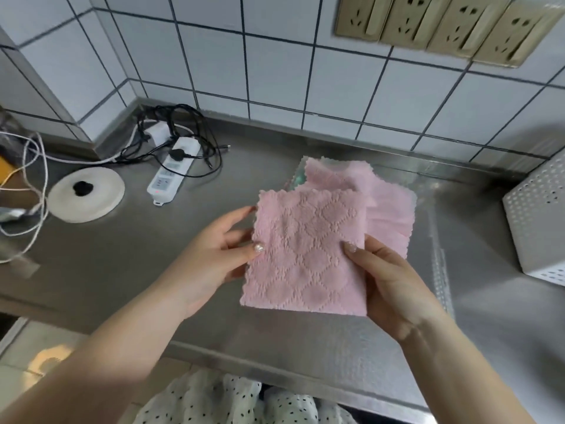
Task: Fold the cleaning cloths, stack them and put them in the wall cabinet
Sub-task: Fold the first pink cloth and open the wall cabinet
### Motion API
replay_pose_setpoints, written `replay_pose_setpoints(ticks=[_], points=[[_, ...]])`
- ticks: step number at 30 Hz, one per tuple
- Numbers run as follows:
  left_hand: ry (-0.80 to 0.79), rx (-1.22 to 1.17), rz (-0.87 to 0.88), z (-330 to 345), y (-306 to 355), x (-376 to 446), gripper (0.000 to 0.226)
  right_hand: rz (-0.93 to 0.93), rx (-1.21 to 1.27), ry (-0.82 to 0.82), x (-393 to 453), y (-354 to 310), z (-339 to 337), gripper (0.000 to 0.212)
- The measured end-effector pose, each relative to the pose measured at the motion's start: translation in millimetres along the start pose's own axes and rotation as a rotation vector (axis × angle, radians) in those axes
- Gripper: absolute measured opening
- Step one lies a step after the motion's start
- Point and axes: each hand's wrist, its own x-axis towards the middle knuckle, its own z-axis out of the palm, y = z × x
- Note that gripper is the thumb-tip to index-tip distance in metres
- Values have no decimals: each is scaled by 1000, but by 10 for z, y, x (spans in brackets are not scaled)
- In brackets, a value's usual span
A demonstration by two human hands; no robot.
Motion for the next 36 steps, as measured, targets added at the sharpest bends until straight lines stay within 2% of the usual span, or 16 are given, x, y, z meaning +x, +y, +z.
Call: replay_pose_setpoints(ticks=[4, 7, 11, 14, 18, 26, 32, 36], points=[[48, -29, -10, -196, 65, -152, 53, 27, 29, -7, -6, 65, 259, 26], [49, -41, -12, -422, 100, -235, 52, 26, 13, -8, -4, 138, 492, 27], [-10, -38, -20, -781, 110, -271, 51, -11, -5, 53, 14, 297, 814, 23], [-72, -28, -23, -1102, 109, -251, 50, -42, -47, 100, 39, 500, 1081, 30], [-217, 22, -46, -1720, 134, -295, 47, -71, -72, 203, 2, 998, 1643, 31], [-425, 133, -101, -2748, 288, -707, 46, -122, 126, 312, -305, 1964, 2771, 40], [-610, 218, -147, -2792, 248, -1041, 49, -221, 220, 488, -856, 2469, 3132, 41], [-801, 240, -165, -2633, 202, -1287, 54, -328, 331, 607, -1267, 2784, 3273, 40]])
